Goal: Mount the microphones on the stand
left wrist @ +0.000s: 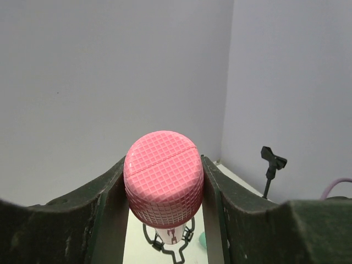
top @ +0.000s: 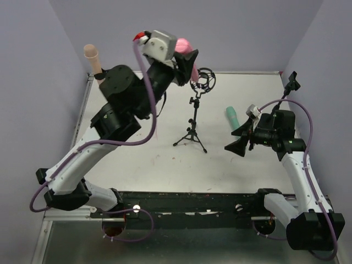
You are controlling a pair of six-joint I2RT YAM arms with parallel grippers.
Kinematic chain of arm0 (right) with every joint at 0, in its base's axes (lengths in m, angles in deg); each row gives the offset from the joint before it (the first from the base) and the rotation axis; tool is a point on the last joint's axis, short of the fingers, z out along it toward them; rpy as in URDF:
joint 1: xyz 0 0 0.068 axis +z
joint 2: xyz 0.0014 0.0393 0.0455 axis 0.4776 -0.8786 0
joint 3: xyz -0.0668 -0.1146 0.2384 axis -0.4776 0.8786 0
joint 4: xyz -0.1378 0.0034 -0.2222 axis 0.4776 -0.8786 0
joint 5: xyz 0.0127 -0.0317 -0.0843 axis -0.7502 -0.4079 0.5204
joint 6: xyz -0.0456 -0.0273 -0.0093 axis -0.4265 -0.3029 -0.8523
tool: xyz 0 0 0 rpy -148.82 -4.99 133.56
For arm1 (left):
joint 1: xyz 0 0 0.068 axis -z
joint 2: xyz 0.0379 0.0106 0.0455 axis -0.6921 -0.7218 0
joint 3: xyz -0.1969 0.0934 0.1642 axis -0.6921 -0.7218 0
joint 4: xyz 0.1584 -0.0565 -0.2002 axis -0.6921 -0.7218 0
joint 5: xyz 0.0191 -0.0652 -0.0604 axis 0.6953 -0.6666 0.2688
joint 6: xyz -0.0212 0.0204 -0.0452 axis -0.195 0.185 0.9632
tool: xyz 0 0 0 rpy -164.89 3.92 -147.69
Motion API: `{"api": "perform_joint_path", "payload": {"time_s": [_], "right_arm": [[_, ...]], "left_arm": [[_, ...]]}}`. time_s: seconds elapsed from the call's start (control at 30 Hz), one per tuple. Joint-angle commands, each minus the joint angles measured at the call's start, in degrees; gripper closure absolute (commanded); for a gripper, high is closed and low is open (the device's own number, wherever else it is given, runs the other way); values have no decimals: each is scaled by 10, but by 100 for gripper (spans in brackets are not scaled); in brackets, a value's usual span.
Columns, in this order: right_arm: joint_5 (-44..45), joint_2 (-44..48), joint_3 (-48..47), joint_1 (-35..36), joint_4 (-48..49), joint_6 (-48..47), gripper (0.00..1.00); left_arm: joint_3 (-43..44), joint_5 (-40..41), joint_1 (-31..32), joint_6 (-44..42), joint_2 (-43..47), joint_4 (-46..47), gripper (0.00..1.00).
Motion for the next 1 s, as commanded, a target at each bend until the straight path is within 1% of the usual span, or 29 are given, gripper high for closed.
{"api": "perform_joint_path", "payload": {"time_s": [0.0,0.13,0.3,0.77,0.97], "right_arm": [[33,11,2,-2,29,-20,0],[33,13,4,-2,27,-19,0],[32,15,3,-3,25,-21,0],[32,16,4,-2,21,-25,0],[33,16,4,-2,21,-25,0]], "left_arm": [[98,-34,-10,-47,-80,-34,100],[160,-35,-10,-65,-137,-48,100],[181,-39,-18,-67,-163,-52,100],[149,-94,-54,5,-184,-58,100],[120,-105,-66,27,-180,-62,100]]}}
